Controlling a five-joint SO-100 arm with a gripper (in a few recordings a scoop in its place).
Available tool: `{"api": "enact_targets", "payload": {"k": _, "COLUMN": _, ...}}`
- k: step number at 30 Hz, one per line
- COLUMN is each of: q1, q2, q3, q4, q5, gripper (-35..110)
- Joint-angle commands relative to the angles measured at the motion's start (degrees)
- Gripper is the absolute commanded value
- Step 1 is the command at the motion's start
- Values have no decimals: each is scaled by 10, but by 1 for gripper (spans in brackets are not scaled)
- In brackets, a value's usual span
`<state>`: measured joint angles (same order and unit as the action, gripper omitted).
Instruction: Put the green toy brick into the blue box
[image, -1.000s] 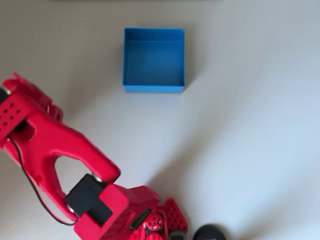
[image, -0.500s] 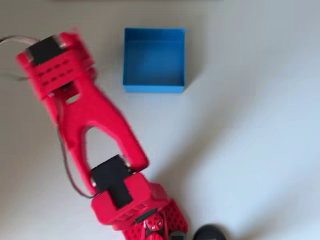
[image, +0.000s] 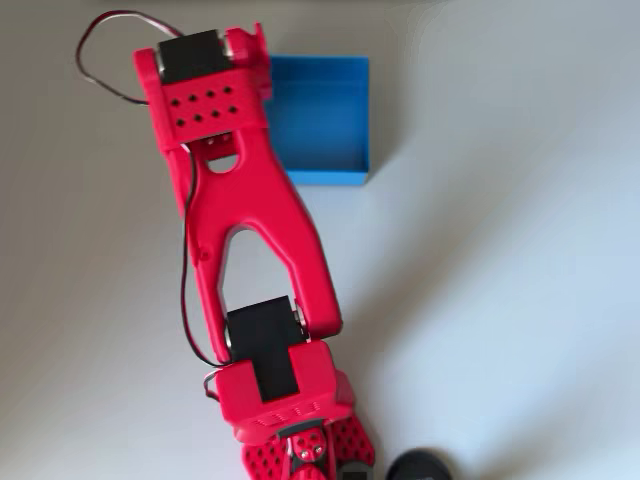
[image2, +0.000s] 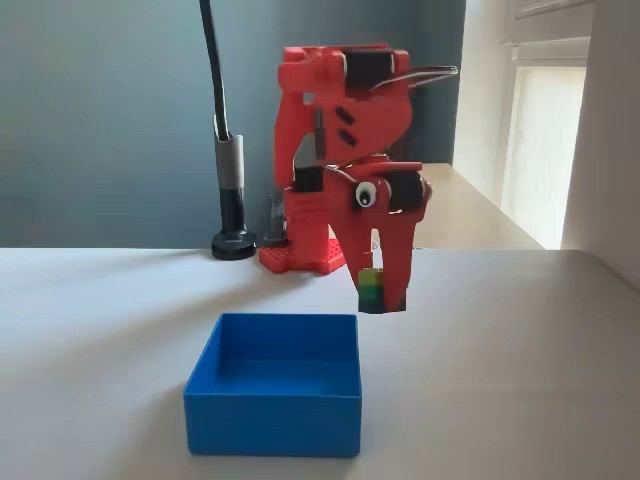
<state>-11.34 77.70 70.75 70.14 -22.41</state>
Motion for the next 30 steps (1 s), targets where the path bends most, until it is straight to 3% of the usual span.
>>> {"api": "enact_targets", "payload": {"k": 1, "q1": 40, "q2": 34, "q3": -12, "q4": -11, "q5": 17, "gripper": 0}}
{"api": "enact_targets", "payload": {"k": 10, "q1": 110, "q2": 33, "q3": 91, "q4": -68, "q5": 25, "gripper": 0}}
{"api": "enact_targets", "payload": {"k": 19, "q1": 113, "q2": 33, "q3": 158, "q4": -113, "q5": 25, "gripper": 0}}
{"api": "enact_targets", "payload": {"k": 24, "q1": 110, "q2": 34, "q3": 163, "q4": -113, "q5": 29, "gripper": 24}}
{"api": "enact_targets", "payload": {"k": 30, "q1": 111, "q2": 35, "q3": 161, "q4": -111, "q5": 25, "gripper": 28}}
